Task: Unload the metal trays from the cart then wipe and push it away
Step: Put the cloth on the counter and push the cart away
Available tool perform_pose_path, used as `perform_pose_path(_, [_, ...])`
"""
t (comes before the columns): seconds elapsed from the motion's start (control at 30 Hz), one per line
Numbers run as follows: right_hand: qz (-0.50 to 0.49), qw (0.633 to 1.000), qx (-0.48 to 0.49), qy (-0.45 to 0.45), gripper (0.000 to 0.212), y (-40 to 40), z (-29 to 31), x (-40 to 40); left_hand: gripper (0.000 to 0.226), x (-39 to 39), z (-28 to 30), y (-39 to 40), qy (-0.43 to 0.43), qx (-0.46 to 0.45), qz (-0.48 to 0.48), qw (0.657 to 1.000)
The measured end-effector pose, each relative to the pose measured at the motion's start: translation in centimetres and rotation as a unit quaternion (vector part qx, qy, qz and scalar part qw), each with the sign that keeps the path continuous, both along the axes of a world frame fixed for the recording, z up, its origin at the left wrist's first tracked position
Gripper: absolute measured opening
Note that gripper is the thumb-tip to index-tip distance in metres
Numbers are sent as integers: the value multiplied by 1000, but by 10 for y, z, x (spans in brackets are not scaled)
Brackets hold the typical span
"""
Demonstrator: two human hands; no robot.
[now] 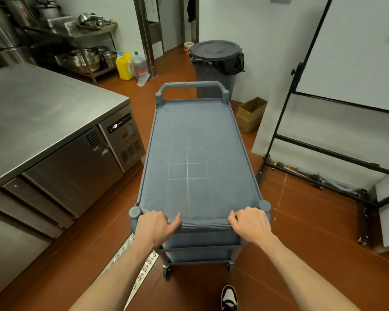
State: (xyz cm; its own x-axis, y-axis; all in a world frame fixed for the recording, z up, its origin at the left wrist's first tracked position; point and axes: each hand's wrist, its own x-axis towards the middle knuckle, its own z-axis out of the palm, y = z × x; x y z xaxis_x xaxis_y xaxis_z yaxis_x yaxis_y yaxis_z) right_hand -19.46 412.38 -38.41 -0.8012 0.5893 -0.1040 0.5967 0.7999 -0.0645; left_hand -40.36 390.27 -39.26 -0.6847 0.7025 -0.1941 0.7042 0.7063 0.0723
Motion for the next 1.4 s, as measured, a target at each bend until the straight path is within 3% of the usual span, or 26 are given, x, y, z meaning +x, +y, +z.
perform_pose_path(0.17, [21,1000,5,-1,60,59,-2,-40,88,-30,4,51,-5,-4,28,1000])
perform_pose_path(0.3, [40,999,-4,6,62,103,-3,-71,99,-53,4,88,-1,5,48,999])
perform_pose_path(1.1, [116,993,18,4,59,335,-2,-318,99,-266,0,294,22,15,110,994])
perform_pose_path(1.27, [121,992,32,-12,59,376,4,-382,79,-324,5,332,18,14,118,993])
perform_pose_path(1.4, [128,991,36,-8,56,406,7,-433,78,-370,7,361,29,11,124,992])
